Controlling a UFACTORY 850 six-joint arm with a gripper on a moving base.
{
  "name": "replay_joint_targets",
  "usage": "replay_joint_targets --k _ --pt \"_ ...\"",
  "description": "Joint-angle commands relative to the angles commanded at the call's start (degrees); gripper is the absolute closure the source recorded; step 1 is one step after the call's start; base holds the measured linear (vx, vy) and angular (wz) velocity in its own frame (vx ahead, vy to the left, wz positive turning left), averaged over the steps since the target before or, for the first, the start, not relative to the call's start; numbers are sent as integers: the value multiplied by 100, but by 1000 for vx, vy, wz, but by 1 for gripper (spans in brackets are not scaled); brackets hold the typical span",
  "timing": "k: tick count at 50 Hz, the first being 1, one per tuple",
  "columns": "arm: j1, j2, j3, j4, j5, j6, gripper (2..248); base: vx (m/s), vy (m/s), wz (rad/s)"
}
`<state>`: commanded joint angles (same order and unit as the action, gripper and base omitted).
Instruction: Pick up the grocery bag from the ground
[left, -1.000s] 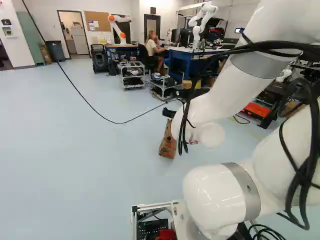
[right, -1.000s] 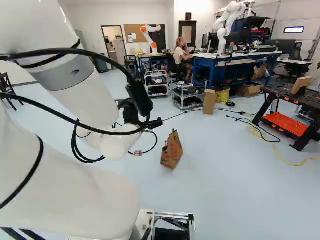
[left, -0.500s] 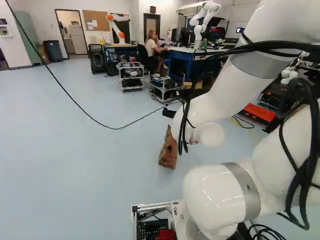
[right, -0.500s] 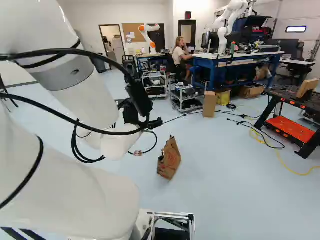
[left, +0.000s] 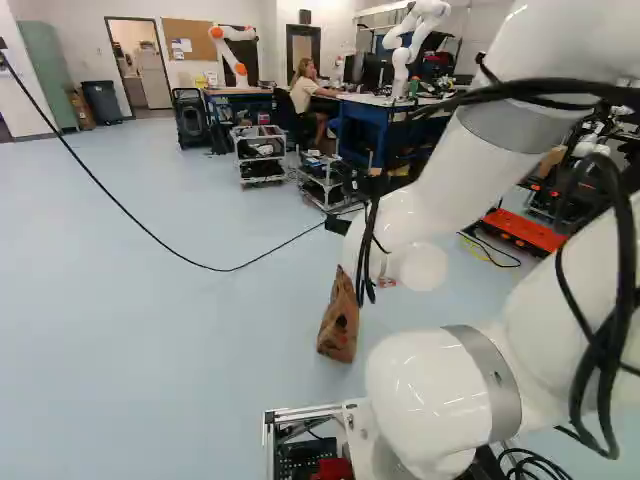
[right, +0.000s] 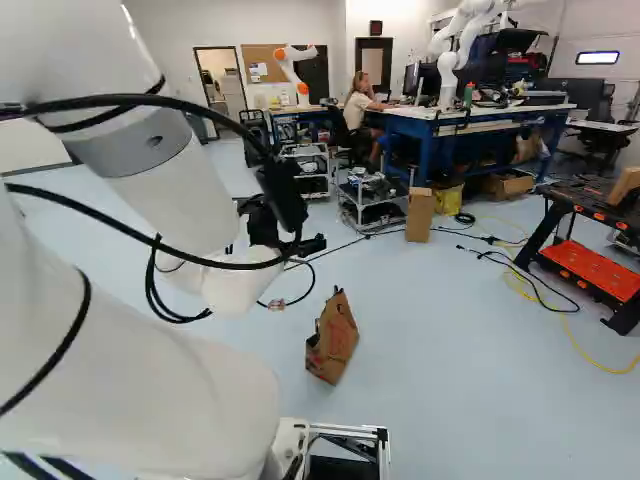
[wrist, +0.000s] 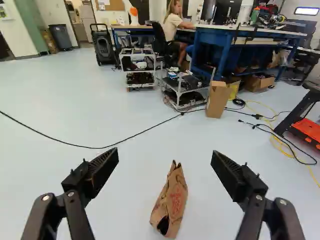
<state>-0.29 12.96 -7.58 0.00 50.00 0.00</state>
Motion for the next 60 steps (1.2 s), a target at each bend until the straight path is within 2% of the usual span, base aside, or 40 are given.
replay_joint_targets --k 32,45,60 --pt "-11 -1077 -1003 0 -80 0 3 7 -1 -1" --pt "-9 -1469 -1401 0 -486 0 3 0 0 0" --pt "-7 -1897 -1856 0 -1241 0 3 0 0 0"
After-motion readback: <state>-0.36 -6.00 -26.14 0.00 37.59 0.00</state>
